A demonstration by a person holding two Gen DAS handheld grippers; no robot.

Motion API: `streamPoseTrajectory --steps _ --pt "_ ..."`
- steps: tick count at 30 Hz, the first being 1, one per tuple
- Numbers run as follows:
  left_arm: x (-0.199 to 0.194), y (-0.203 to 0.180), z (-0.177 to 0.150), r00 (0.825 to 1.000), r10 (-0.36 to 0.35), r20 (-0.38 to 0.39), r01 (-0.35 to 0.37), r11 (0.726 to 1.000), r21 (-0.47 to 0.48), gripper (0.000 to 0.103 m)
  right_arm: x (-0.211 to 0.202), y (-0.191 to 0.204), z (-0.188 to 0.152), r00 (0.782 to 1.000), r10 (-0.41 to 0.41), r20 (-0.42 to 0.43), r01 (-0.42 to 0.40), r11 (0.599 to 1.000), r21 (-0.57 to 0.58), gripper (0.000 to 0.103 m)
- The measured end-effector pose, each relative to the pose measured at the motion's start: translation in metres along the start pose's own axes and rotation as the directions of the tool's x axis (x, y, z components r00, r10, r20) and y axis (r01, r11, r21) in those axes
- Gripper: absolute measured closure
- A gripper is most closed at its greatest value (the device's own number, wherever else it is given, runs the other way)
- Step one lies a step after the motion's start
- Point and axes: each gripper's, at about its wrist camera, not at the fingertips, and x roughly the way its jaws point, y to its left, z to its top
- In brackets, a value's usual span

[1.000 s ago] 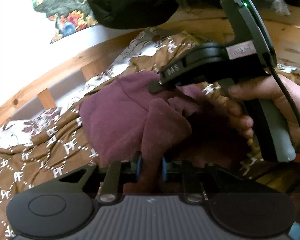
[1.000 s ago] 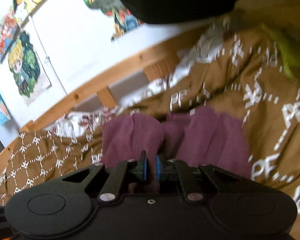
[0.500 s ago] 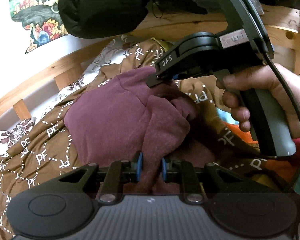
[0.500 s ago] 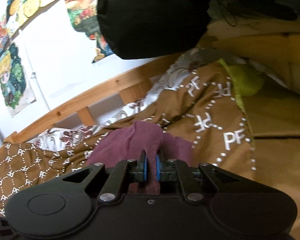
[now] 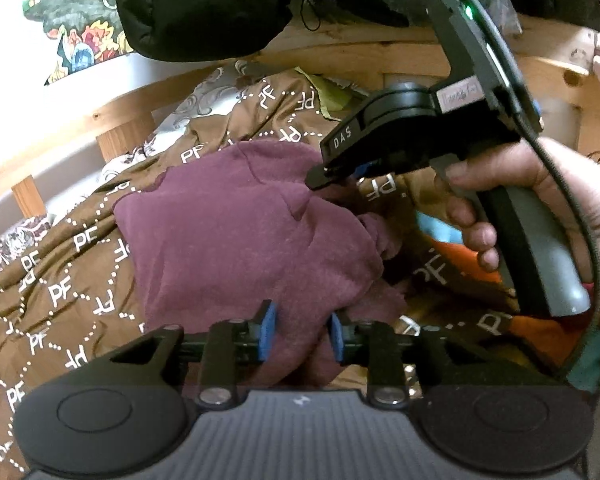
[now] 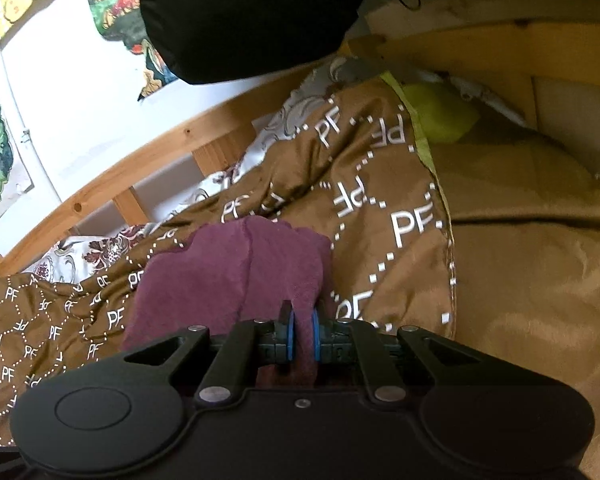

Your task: Fold small clothes

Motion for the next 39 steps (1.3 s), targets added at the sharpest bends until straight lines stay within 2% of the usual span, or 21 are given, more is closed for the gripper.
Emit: streamPoseTrajectory --steps 4,8,11,13,15,16,17,21,23,28,31,36,39 --pt "-0.009 0.007 -0.001 0.998 -0.057 0.019 0.058 0.996 -0.066 0.053 0.0 -0.005 -0.001 1.0 -0.007 -0.011 0.007 1.0 0.026 0.087" --pt "-0.023 0.017 -0.001 0.993 -0.104 0.064 0.112 0.985 -0.134 0.031 -0.002 -0.006 -0.002 1.0 -0.015 -0.013 0.016 0.999 0.031 0.085" --pt "-0.033 0.027 -0.002 0.991 -0.08 0.103 0.098 0.978 -0.185 0.015 -0.006 -0.005 -0.002 1.0 -0.026 -0.011 0.027 0.999 0.025 0.078" --pt "-0.039 0.035 -0.003 0.991 -0.054 0.12 0.081 0.969 -0.233 0.011 -0.01 -0.003 -0.002 0.999 -0.035 -0.007 0.035 0.999 0.019 0.077" --pt "-0.042 0.047 -0.003 0.991 -0.02 0.13 0.059 0.952 -0.3 0.0 -0.015 0.0 -0.004 0.999 -0.04 -0.004 0.04 0.999 0.009 0.061" --pt "-0.044 0.054 -0.004 0.991 0.003 0.137 0.045 0.937 -0.345 0.001 -0.018 0.002 -0.005 0.999 -0.039 -0.001 0.039 0.999 0.003 0.056" --pt "-0.044 0.061 -0.005 0.99 0.019 0.137 0.036 0.921 -0.387 0.001 -0.02 0.004 -0.005 0.999 -0.037 0.001 0.037 0.999 -0.002 0.044" --pt "-0.038 0.087 -0.013 0.995 0.038 0.089 0.015 0.844 -0.537 0.001 -0.031 0.016 -0.011 1.0 -0.023 0.004 0.023 0.999 -0.047 0.02" --pt "-0.033 0.097 -0.019 0.998 0.04 0.05 -0.002 0.805 -0.594 0.001 -0.035 0.022 -0.015 1.0 -0.027 0.0 0.027 0.996 -0.084 0.014" --pt "-0.02 0.114 -0.034 0.998 0.016 -0.053 -0.048 0.735 -0.676 0.001 -0.041 0.031 -0.026 0.997 -0.073 -0.034 0.065 0.982 -0.179 0.004" --pt "-0.013 0.115 -0.04 0.994 -0.022 -0.106 -0.058 0.717 -0.694 0.001 -0.042 0.03 -0.032 0.993 -0.102 -0.063 0.086 0.971 -0.223 0.001" --pt "-0.005 0.114 -0.051 0.984 -0.06 -0.167 -0.075 0.711 -0.699 0.001 -0.032 0.028 -0.042 0.979 -0.151 -0.14 0.105 0.951 -0.291 0.001" --pt "0.004 0.116 -0.058 0.975 -0.082 -0.204 -0.092 0.691 -0.717 0.0 -0.027 0.027 -0.047 0.973 -0.161 -0.165 0.106 0.948 -0.3 0.001"
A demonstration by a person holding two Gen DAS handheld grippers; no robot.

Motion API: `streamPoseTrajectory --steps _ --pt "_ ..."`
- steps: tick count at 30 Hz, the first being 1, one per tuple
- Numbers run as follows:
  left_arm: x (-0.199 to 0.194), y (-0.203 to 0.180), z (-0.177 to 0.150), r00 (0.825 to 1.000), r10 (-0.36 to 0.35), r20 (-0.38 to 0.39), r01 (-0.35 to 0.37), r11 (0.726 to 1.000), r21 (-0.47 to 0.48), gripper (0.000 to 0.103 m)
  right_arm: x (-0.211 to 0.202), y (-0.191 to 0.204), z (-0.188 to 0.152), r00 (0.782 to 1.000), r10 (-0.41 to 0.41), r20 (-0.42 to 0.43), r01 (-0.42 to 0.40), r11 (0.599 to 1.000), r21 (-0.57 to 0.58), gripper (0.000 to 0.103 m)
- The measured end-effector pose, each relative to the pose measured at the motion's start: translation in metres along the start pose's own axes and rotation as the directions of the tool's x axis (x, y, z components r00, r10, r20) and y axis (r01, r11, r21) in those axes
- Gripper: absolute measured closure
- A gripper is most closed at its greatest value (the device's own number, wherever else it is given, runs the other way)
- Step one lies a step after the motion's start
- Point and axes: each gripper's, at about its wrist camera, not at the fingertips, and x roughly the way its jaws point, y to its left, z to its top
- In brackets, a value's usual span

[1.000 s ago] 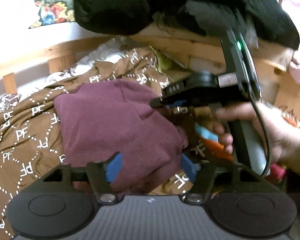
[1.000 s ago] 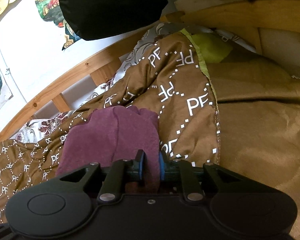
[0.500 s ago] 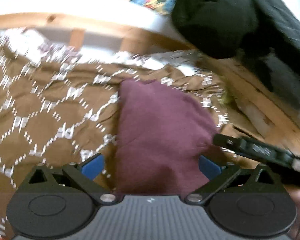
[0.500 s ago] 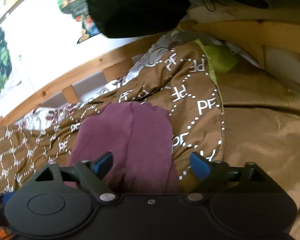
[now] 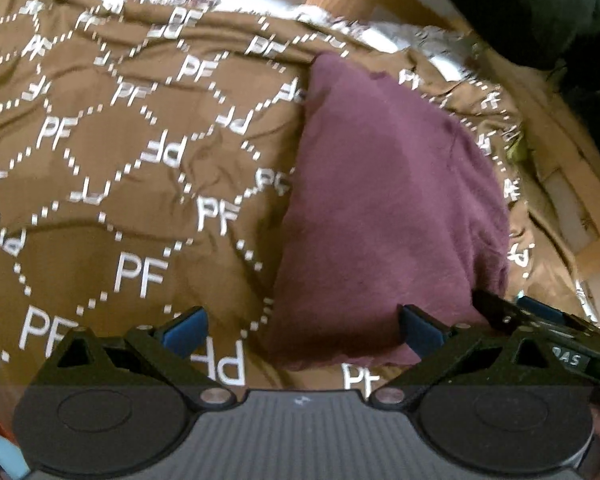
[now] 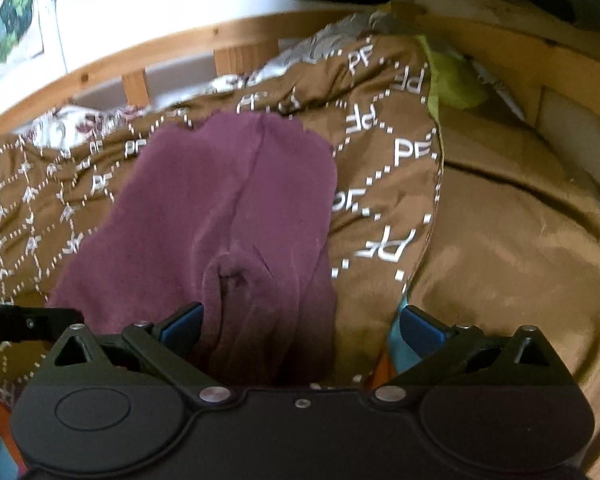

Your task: Fold small clothes

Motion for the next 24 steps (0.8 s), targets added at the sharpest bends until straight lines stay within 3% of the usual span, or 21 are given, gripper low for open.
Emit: streamPoseTrajectory --steps 18,21,24 --pt "0.009 0.001 -0.009 0.999 -0.009 0.054 0.007 0.999 0.044 0.0 0.013 -0.006 0.0 0.999 0.051 0.01 -0.051 0.999 0.009 0.001" --pt "0.01 0.002 -0.009 0.999 -0.014 0.052 0.012 0.999 0.043 0.0 0.003 -0.005 0.001 0.994 0.029 0.106 -0.031 0.999 0.014 0.001" --pt "0.011 0.002 -0.01 0.999 -0.012 0.053 0.009 0.999 0.05 0.0 -0.007 0.002 0.005 0.973 0.021 0.228 -0.017 1.0 -0.018 0.001"
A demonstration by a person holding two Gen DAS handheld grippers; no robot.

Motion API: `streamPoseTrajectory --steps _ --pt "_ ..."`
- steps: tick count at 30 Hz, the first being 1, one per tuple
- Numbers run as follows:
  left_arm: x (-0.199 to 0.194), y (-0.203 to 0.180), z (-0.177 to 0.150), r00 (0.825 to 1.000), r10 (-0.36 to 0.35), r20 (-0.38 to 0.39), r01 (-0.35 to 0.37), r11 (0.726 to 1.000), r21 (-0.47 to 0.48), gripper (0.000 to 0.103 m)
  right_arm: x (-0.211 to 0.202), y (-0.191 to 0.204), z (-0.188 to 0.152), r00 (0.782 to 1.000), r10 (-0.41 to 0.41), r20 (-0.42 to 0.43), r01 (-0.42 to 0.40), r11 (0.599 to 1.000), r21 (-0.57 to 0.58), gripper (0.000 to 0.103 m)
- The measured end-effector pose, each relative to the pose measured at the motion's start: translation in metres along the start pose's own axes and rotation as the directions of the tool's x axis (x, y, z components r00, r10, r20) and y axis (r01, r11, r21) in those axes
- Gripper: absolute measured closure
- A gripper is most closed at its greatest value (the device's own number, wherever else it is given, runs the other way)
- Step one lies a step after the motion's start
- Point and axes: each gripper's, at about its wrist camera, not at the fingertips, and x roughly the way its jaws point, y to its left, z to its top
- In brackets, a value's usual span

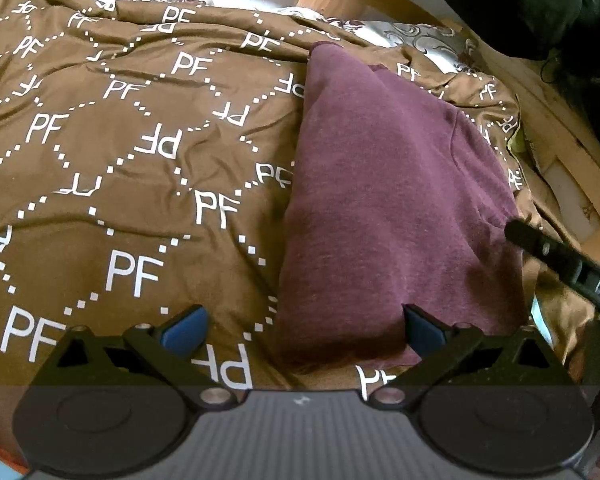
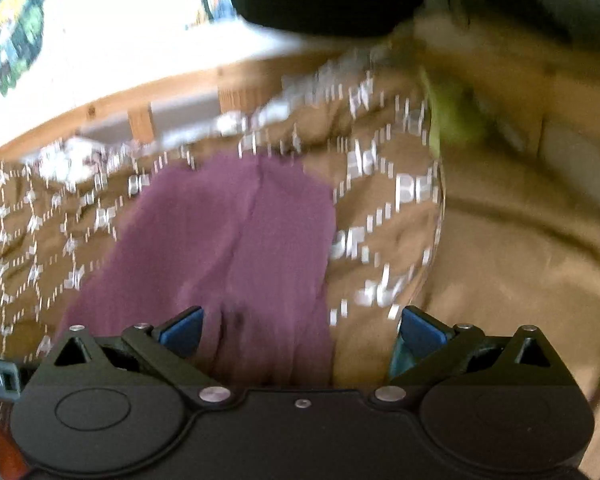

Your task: Fold small clothes

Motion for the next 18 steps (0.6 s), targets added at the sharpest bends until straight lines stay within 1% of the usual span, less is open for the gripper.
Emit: streamPoseTrajectory --steps 3,5,7,9,10,11,12,15,18 --pt "0.0 -0.001 -0.001 1.0 0.003 0.001 -0.003 1.0 0.012 0.0 0.003 0.014 0.006 0.996 0.022 0.083 -0.013 0.994 -0.105 0.001" --pt "0.0 -0.001 -0.002 1.0 -0.001 -0.001 0.001 1.0 0.02 0.0 0.011 0.024 0.012 0.99 0.077 0.115 -0.053 0.979 -0.198 0.001" --pt "0.0 0.0 -0.002 1.0 -0.004 -0.001 0.004 1.0 0.022 0.0 0.021 0.034 0.018 0.983 0.134 0.125 -0.099 0.962 -0.255 0.001" --pt "0.0 0.0 -0.002 1.0 -0.005 -0.001 0.005 1.0 0.023 0.0 0.033 0.039 0.024 0.972 0.2 0.122 -0.166 0.955 -0.247 0.001" --pt "0.0 0.0 -0.002 1.0 -0.005 -0.001 0.005 1.0 0.023 0.0 0.04 0.041 0.028 0.962 0.248 0.112 -0.218 0.948 -0.231 0.001" --pt "0.0 0.0 -0.002 1.0 -0.004 0.0 0.004 1.0 0.025 0.0 0.045 0.045 0.031 0.955 0.28 0.101 -0.251 0.94 -0.229 0.001" --pt "0.0 0.0 -0.003 1.0 -0.003 0.001 0.003 1.0 0.028 0.0 0.052 0.049 0.033 0.955 0.284 0.086 -0.256 0.935 -0.247 0.001" --pt "0.001 -0.001 -0.002 1.0 -0.002 0.001 0.002 0.999 0.034 0.0 0.064 0.062 0.031 0.967 0.251 0.046 -0.224 0.921 -0.32 0.001" --pt "0.001 -0.002 -0.003 1.0 0.005 0.008 -0.006 0.999 0.04 0.0 0.071 0.063 0.024 0.981 0.194 0.02 -0.176 0.926 -0.334 0.001"
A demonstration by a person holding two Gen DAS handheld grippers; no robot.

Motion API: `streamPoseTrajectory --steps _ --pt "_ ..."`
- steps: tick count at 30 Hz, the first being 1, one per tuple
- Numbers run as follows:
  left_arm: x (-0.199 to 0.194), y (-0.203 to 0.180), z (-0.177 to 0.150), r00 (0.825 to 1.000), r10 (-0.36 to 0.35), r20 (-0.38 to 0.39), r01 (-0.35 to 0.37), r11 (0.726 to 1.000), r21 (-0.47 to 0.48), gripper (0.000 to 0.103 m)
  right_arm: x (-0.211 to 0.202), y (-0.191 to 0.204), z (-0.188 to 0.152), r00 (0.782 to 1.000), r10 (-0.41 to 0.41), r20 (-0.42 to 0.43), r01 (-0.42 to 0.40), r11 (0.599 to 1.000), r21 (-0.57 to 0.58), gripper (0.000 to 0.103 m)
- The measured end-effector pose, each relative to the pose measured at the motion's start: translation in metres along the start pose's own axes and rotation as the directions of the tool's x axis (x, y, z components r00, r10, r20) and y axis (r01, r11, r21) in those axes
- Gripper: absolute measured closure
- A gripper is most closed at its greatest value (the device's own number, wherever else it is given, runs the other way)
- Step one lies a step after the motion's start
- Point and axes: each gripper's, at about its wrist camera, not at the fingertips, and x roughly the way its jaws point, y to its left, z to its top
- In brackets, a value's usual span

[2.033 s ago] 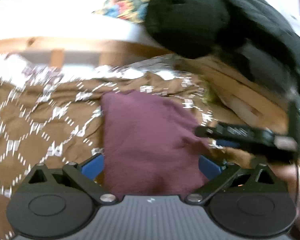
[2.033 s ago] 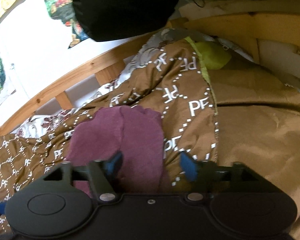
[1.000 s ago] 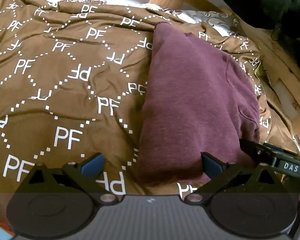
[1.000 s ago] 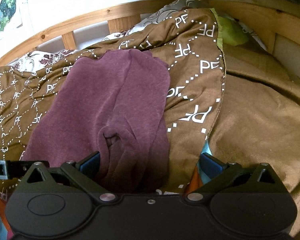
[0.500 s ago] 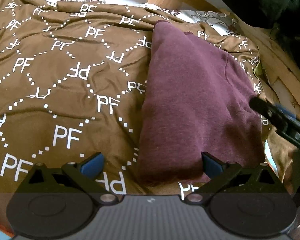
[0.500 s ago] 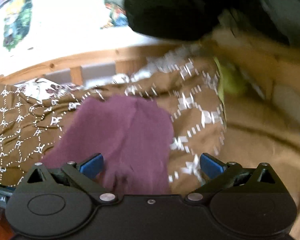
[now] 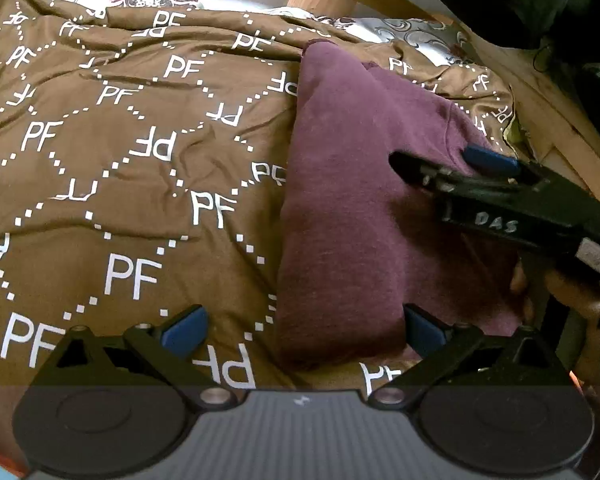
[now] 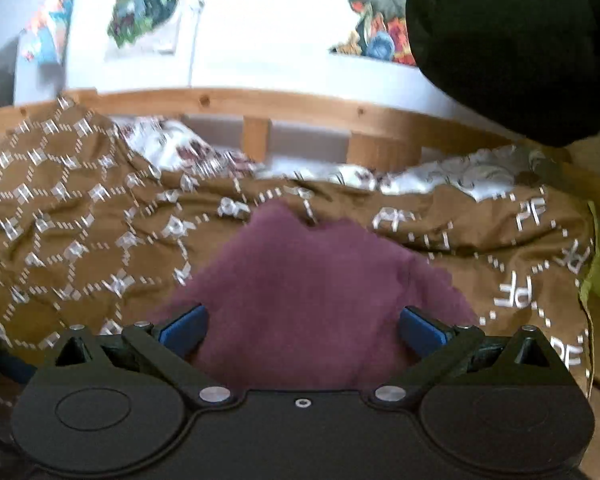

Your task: Fold small clothes

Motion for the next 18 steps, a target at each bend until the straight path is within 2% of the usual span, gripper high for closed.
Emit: streamPoseTrajectory --steps 3,4,8,11,15,17,18 --pt "0.0 -0.003 -0.002 1.0 0.012 0.014 -0.012 1.0 0.014 0.0 0.006 -0.001 -0.009 0.997 -0.069 -0.04 0.069 0.998 0.009 0.001" --pt "0.0 -0.004 -0.002 1.0 0.014 0.018 -0.014 1.0 0.017 0.0 0.006 -0.002 -0.012 0.997 -0.07 -0.04 0.07 0.997 0.021 0.001" --pt "-0.002 -0.003 -0.003 1.0 0.011 0.025 -0.011 1.0 0.019 0.0 -0.004 -0.01 -0.016 0.998 -0.055 0.007 0.054 0.998 0.045 0.001" --pt "-0.002 -0.003 -0.004 0.999 0.009 0.033 -0.01 1.0 0.022 0.0 -0.013 -0.02 -0.016 0.995 -0.086 0.053 0.082 0.993 0.083 0.001" --pt "-0.002 -0.004 -0.005 0.999 0.011 0.039 -0.012 1.0 0.026 0.0 -0.014 -0.049 -0.015 0.986 -0.155 0.061 0.138 0.964 0.227 0.001" --pt "-0.003 -0.004 -0.005 0.999 0.008 0.038 -0.009 1.0 0.026 0.0 -0.011 -0.067 -0.019 0.987 -0.152 0.041 0.132 0.94 0.314 0.001" --pt "-0.003 -0.004 -0.005 0.999 0.007 0.038 -0.008 1.0 0.026 0.0 -0.008 -0.077 -0.023 0.991 -0.127 0.04 0.104 0.926 0.364 0.001"
